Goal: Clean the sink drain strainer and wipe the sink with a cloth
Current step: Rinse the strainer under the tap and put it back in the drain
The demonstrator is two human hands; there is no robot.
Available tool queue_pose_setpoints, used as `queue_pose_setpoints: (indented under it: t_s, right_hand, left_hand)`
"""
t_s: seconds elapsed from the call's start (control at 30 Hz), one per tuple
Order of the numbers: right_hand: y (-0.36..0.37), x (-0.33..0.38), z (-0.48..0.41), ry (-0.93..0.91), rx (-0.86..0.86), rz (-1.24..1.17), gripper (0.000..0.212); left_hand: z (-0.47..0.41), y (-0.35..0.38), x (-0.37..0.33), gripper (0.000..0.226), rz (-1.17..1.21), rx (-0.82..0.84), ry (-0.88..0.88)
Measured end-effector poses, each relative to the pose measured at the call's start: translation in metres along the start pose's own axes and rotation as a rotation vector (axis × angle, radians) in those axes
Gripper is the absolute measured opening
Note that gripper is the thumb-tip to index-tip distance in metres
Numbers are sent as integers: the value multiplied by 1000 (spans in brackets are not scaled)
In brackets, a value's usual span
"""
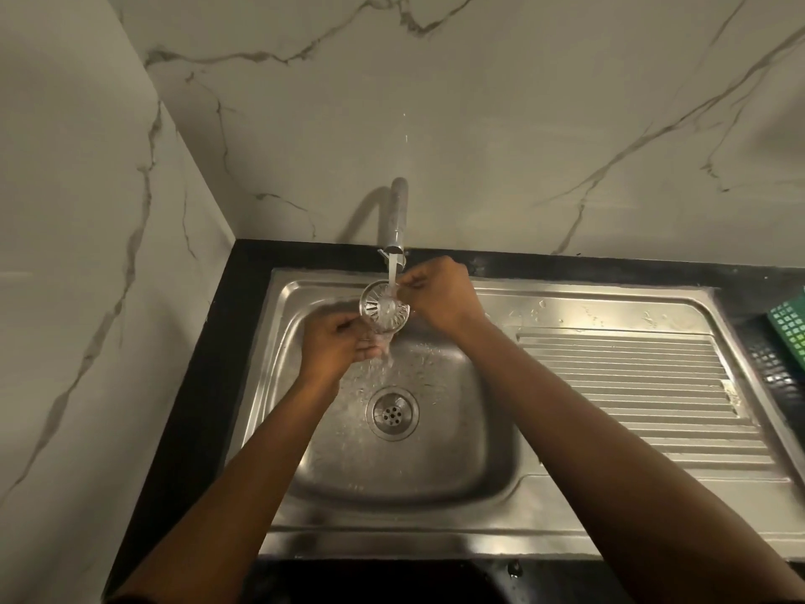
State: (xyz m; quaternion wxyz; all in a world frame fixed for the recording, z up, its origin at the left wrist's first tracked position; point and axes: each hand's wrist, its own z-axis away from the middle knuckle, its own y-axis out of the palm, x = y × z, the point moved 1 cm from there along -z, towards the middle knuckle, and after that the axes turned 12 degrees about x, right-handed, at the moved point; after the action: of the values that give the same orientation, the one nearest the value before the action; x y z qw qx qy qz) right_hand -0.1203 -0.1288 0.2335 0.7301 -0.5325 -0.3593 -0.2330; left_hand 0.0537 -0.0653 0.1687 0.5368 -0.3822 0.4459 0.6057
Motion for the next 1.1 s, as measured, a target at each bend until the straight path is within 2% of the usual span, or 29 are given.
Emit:
queue_pose_setpoints:
  t_s: [0.13,0.23,0.5,0.67,0.87,0.93,1.0,1.1]
  right_hand:
    - [-14,1,3,-6,-41,69,10]
    - [-23,-6,6,20,-67,55,13]
    - [-23,-35,9,132,-139,-86,16]
    - [-8,-46,10,198,-81,-101,30]
    - [16,-39,4,163,-67,-160,29]
    - [22,-31,0,116,-51,-151,24]
    - [26,-25,-3,76,-44,-160,17]
    - [27,-20,-5,42,-69,-188,12]
  left_hand:
    - [-8,15,3,22,-13,36,-73]
    - [-11,22,3,21,-7,55,-88]
    - [-21,33,-8,17,-75,99,23]
    - [-23,28,-18,14,-111,74,87]
    - [-1,13,-18,15,-99,32,204]
    - [9,10,-10,18,-12,-29,177]
    - [14,10,-3,24,112,-72,77]
    - [10,10,1,36,338,-9,-113]
